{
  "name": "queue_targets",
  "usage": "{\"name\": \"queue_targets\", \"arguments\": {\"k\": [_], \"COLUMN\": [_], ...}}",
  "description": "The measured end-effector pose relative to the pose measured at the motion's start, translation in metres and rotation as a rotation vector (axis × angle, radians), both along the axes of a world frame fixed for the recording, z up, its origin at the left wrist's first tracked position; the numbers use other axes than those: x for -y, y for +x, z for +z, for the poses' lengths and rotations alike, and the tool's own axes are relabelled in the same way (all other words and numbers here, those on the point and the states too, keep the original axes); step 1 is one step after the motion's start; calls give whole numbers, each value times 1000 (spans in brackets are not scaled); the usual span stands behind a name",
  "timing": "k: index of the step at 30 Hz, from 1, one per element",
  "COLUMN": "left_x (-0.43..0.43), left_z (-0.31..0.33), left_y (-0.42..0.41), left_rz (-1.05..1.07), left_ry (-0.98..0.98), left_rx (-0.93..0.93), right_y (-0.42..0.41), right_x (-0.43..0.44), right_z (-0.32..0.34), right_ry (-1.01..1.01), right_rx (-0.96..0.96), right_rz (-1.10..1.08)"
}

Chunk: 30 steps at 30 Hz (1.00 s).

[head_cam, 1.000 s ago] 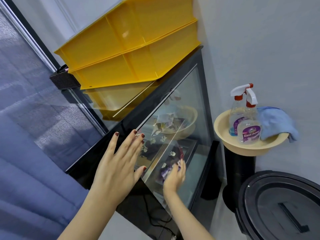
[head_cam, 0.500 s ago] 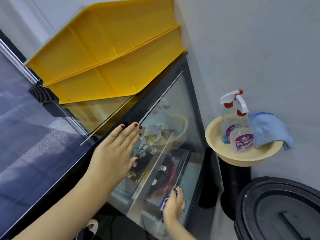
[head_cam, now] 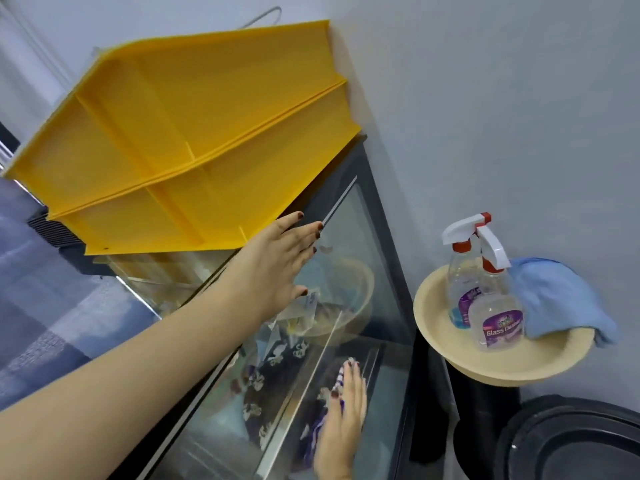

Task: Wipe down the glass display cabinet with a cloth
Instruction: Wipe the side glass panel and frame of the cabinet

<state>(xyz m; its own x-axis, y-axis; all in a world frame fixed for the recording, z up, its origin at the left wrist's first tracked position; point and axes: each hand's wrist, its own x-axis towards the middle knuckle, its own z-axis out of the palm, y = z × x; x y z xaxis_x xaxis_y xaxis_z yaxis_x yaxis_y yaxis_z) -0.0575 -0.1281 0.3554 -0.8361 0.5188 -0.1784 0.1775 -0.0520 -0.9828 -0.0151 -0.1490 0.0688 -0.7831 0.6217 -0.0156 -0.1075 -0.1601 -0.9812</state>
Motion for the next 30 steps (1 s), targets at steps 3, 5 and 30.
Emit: {"name": "queue_targets", "arguments": {"k": [3, 5, 30], "left_x": [-12, -22, -43], "left_z": [-4, -9, -14], "left_y": [-19, -34, -59], "left_rz": [-13, -35, 53], "left_ry": [-14, -78, -34], "left_rx": [-14, -66, -19], "right_y": [-55, -82, -122], "right_x": [-47, -69, -77], "right_z": [8, 33, 32], "right_ry": [-416, -459, 24], "right_rx": [302, 275, -318], "right_rz": [37, 42, 69]}}
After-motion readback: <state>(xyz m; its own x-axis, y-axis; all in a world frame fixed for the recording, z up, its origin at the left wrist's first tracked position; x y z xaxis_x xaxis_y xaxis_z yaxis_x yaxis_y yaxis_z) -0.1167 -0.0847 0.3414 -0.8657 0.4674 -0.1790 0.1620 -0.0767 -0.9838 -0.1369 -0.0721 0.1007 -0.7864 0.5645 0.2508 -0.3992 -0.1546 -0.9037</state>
